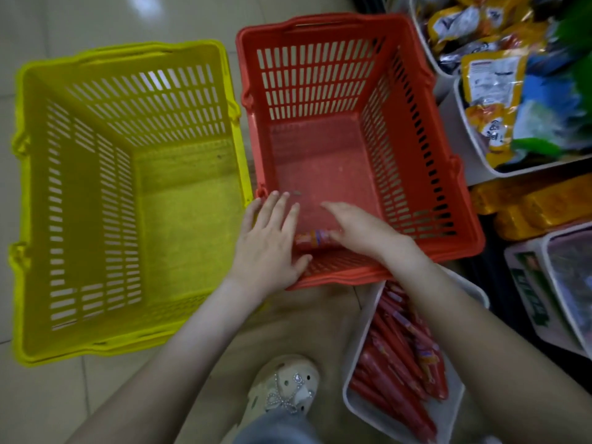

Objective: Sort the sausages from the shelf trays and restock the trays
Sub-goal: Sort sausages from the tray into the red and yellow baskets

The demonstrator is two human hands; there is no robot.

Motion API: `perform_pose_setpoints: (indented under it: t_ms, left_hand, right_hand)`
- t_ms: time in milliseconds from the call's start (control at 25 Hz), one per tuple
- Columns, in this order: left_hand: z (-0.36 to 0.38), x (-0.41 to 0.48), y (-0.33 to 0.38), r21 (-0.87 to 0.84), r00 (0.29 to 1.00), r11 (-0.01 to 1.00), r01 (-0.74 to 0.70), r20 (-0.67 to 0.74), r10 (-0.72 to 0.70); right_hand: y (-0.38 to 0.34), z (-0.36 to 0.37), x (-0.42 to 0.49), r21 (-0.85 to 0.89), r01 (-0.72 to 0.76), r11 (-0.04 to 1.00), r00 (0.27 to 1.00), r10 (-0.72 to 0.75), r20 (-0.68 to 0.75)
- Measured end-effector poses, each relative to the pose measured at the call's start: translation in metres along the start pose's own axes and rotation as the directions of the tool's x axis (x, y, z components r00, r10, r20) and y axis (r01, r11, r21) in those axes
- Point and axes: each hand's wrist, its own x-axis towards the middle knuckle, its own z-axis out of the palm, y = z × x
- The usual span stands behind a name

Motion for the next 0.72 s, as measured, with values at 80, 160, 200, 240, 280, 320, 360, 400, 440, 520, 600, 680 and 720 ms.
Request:
perform_pose_setpoints:
  t_ms: [80,160,200,240,280,320,360,400,440,520,600,680,720]
  left_hand:
    - [-0.005,-0.006,0.029,-0.065,0.996,0.997,0.046,-0.067,-0.05]
    - [-0.007,-0.019,0.065,-0.158,0.992,0.987,-0.037,-0.126,0.017]
    - [-0.004,-0.027,0.083,-0.204,0.983,0.972,-0.117,-0.16,0.085]
    - [0.002,-0.035,0.099,-0.232,0.968,0.952,-0.202,-0.193,0.159]
    - [0.011,-0.044,0.113,-0.234,0.947,0.93,-0.284,-0.219,0.234]
    - [0.022,-0.053,0.123,-0.212,0.923,0.911,-0.355,-0.232,0.306]
    - [0.034,-0.062,0.13,-0.179,0.9,0.891,-0.417,-0.221,0.376]
    - [0.047,-0.072,0.134,-0.144,0.876,0.869,-0.473,-0.187,0.446]
    - [0.059,-0.08,0.137,-0.112,0.848,0.843,-0.526,-0.138,0.511]
    - [0.081,-0.093,0.137,-0.098,0.809,0.803,-0.588,-0.039,0.587]
    - [0.096,-0.096,0.131,-0.112,0.807,0.805,-0.583,0.041,0.59]
    - [0.103,-0.095,0.126,-0.114,0.804,0.808,-0.578,0.088,0.588]
    - [0.103,-0.094,0.126,-0.115,0.801,0.806,-0.58,0.1,0.591]
  right_hand:
    - [0.003,0.0,-0.054,0.126,0.109,0.986,0.889,-0.04,-0.456]
    - [0.011,0.022,-0.112,0.192,0.109,0.975,0.679,0.069,-0.731]
    - [0.016,0.039,-0.137,0.235,0.068,0.97,0.624,0.142,-0.768]
    - [0.022,0.059,-0.156,0.267,0.031,0.963,0.607,0.194,-0.77]
    - [0.03,0.08,-0.171,0.288,-0.009,0.958,0.616,0.232,-0.753]
    - [0.038,0.102,-0.181,0.302,-0.052,0.952,0.644,0.263,-0.719]
    - [0.045,0.122,-0.187,0.315,-0.099,0.944,0.698,0.292,-0.654]
    - [0.051,0.14,-0.192,0.327,-0.161,0.931,0.779,0.324,-0.537]
    - [0.055,0.156,-0.196,0.307,-0.244,0.92,0.865,0.349,-0.36]
    - [0.062,0.184,-0.201,0.101,-0.357,0.929,0.933,0.359,-0.003]
    - [0.065,0.199,-0.2,-0.058,-0.353,0.934,0.929,0.357,0.096]
    - [0.066,0.203,-0.199,-0.075,-0.338,0.938,0.939,0.342,0.047]
    - [0.065,0.206,-0.199,-0.061,-0.334,0.941,0.942,0.335,0.007]
